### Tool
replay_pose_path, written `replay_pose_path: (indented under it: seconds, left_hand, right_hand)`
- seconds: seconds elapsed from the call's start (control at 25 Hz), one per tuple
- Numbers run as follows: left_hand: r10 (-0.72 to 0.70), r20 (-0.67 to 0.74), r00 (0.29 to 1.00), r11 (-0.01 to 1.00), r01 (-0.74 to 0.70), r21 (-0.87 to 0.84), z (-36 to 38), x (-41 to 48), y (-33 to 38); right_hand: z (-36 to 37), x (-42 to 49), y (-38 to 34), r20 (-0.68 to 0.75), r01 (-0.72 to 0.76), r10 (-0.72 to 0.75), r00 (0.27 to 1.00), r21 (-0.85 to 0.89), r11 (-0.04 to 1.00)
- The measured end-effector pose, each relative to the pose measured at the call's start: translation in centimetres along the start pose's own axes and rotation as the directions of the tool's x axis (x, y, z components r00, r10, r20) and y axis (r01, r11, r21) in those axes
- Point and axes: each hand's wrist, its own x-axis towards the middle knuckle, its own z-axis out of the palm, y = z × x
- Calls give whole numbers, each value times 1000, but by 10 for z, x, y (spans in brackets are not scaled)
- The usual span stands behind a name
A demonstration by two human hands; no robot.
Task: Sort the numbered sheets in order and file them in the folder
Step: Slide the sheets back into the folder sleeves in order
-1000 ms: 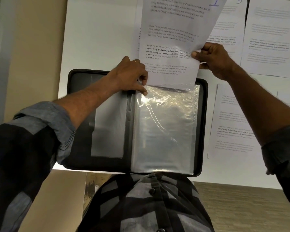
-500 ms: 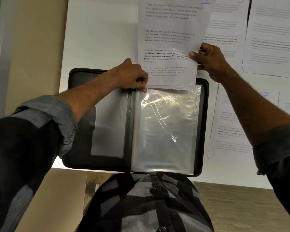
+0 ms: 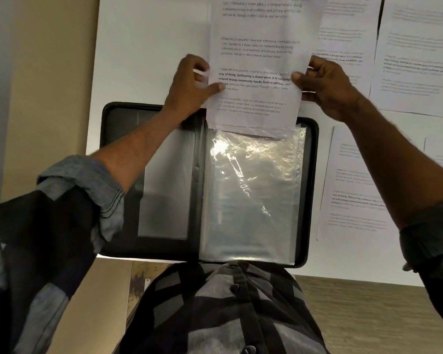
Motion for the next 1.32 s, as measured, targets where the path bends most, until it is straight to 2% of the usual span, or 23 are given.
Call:
replay_pose_path:
  seconds: [0.08,0.16,0.36,0.52,0.64,0.72,0.84,0.92,1.0,1.04,1.12,1.16,1.24,1.32]
  left_hand:
    - [-158,38,987,963,162,-217,1,9,3]
    - [-186,163,969,939,224,-259,3,13,2]
    - [-136,250,959,971,179,-159,6,4,-4]
    - [-133,377,917,990,143,3,-4,-3,-9]
    - [-134,291,947,979,171,-106,-3,1,-5]
    - [-158,245,957,972,195,-133,-1,10,-3]
    - [-206,369,906,974,227,-16,-2,21,1]
    - [-245,398,884,943,313,-116,-3,26,6]
    - [-271,341,900,894,366,-257,-2,30,11]
    - [-272,314,910,887,363,-285,0,32,12]
    - [-257,317,913,897,347,-273,5,29,9]
    - [-247,326,913,906,337,-257,7,26,7]
    - [-227,317,921,912,315,-262,9,18,3]
    - [-213,284,935,910,295,-291,10,10,0]
  right_hand:
    - [-4,-1,1,14,-18,18,1000,-8,1000]
    - [-8,-3,4,15,-30,30,999,-30,999]
    - [-12,-8,12,0,-63,63,998,-82,995]
    - [-14,-17,15,105,-104,122,987,-162,981]
    - [-17,-18,13,139,-124,155,978,-206,971]
    - [-16,-14,9,121,-109,130,984,-167,980]
    - [-14,-6,3,15,-63,65,998,-63,996]
    - [-11,-4,3,26,-72,74,997,-77,994]
    - [-11,-4,7,82,-113,125,989,-137,984]
    - [-13,-4,8,92,-127,143,986,-161,979]
    - [-20,1,0,13,-134,139,990,-175,975]
    - [-25,6,-8,-65,-105,94,993,-205,973]
    - [-31,23,-37,-166,10,-91,982,-434,901]
    - [-21,49,-73,-26,144,-218,976,-671,727]
